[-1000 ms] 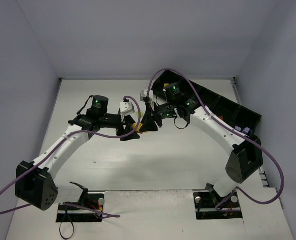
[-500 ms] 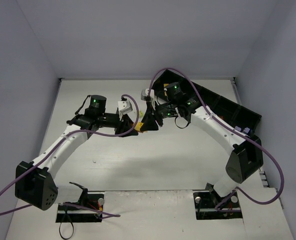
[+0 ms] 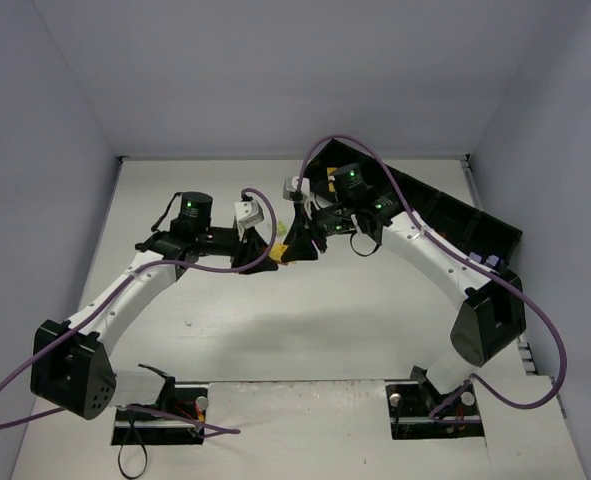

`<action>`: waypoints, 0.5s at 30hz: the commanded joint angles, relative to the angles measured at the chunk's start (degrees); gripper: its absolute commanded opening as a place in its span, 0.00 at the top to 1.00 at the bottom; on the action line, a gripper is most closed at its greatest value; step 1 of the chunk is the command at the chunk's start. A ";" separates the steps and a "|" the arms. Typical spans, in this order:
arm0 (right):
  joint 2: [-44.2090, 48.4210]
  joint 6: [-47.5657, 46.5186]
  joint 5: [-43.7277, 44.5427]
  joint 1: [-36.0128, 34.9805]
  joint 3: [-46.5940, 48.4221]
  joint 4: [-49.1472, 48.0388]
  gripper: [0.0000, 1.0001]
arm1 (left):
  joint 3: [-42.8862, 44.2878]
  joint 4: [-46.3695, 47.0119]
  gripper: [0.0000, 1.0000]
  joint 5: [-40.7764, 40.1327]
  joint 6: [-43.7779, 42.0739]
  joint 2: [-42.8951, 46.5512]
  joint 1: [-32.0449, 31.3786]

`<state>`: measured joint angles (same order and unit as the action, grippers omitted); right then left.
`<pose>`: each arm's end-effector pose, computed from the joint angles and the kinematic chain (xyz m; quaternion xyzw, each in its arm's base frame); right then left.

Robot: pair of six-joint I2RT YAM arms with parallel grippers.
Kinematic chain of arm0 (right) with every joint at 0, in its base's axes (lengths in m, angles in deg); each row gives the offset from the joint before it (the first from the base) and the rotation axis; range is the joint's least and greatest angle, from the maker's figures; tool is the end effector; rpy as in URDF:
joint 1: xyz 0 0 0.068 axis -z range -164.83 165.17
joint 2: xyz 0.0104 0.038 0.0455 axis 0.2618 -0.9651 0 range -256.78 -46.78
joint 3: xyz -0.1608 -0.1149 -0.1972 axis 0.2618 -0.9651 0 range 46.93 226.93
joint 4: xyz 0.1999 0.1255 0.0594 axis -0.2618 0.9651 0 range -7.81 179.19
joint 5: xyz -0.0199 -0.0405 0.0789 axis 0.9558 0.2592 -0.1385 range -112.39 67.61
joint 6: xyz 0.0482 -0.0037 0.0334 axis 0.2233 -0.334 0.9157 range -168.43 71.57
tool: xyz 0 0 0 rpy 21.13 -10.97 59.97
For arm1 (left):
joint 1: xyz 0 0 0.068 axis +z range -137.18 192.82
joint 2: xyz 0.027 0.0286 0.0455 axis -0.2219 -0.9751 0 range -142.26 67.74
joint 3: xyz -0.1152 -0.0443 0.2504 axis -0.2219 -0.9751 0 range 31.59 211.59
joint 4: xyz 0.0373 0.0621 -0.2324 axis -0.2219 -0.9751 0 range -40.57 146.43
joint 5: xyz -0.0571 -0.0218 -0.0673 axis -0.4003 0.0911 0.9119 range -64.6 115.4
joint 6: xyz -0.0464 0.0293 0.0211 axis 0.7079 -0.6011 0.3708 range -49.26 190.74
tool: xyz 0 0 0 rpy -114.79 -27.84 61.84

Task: Sort the legos into containers by color

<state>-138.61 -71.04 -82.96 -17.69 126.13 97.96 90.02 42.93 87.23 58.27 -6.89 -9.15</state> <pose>0.2699 0.2186 0.3480 -0.5738 0.5363 0.4710 0.4017 0.2303 -0.1334 0.3224 0.4661 0.6322 -0.4784 0.3926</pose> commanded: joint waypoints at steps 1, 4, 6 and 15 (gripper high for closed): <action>2.36 1.78 -0.51 1.40 2.89 -3.90 1.00 | -1.56 5.49 1.00 1.37 2.80 0.98 0.44; 2.97 3.18 -0.07 1.92 2.19 -5.57 1.00 | -2.36 7.17 1.00 0.85 3.86 1.42 0.44; 3.50 4.06 0.11 2.36 1.66 -6.71 1.00 | -2.36 7.17 1.00 0.58 3.94 1.42 0.44; 6.40 8.99 0.11 5.18 -1.50 -13.04 1.00 | -4.03 10.07 1.00 -0.12 5.61 2.21 0.44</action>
<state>-136.45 -65.18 -82.81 -13.97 124.69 92.12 86.09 50.25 86.74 62.95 -6.58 -9.07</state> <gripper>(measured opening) 0.338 0.312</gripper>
